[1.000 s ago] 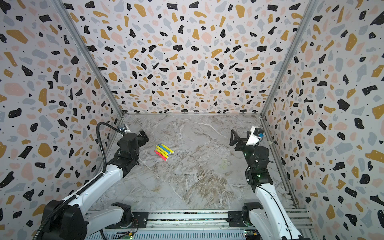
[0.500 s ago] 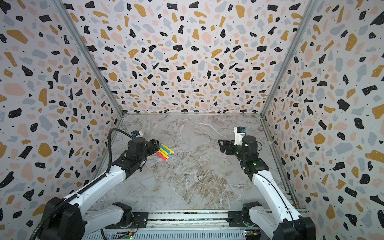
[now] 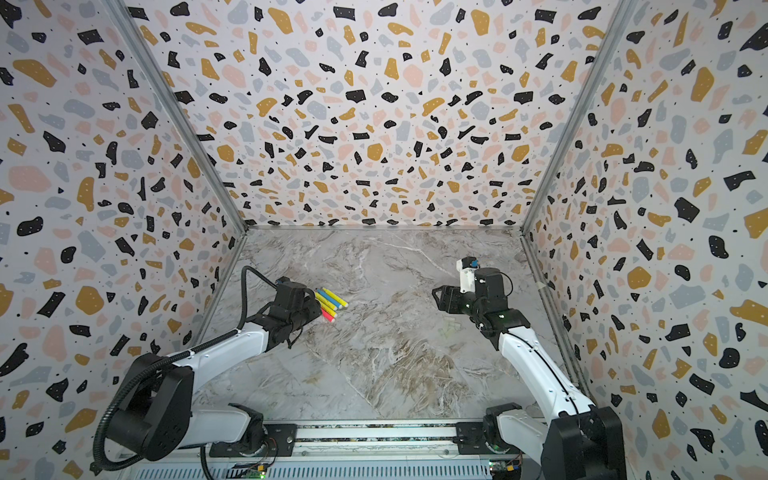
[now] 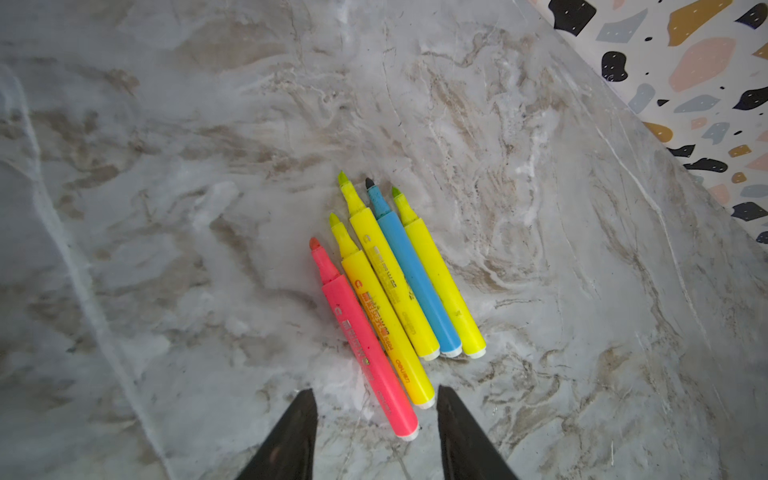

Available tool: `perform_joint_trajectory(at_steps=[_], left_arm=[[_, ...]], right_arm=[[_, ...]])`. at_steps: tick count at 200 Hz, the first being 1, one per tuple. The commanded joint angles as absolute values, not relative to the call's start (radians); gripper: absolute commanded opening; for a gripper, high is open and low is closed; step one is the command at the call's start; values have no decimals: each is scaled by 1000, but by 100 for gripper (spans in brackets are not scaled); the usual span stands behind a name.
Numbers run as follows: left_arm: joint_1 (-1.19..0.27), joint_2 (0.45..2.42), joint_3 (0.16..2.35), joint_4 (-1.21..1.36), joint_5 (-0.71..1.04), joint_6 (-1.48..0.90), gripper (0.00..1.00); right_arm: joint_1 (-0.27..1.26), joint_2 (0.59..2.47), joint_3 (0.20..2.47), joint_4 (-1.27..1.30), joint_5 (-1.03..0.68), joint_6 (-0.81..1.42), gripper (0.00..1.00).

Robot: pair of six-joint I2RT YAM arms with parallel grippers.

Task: Insert the pens into the pen caps
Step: 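Reach the left gripper down to the pink highlighter while the right arm rises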

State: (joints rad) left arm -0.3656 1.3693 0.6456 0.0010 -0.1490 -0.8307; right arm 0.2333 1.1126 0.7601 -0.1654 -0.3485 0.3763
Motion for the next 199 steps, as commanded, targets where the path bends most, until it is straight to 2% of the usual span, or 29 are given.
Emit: perform_joint_trajectory(at_steps=[1, 199], left_arm=[[-380, 1416, 658, 23, -163, -847, 45], [-407, 1573, 740, 28, -202, -851, 38]], right_arm=[[248, 1123, 810, -197, -326, 369, 73], [255, 1084, 756, -169, -278, 393, 73]])
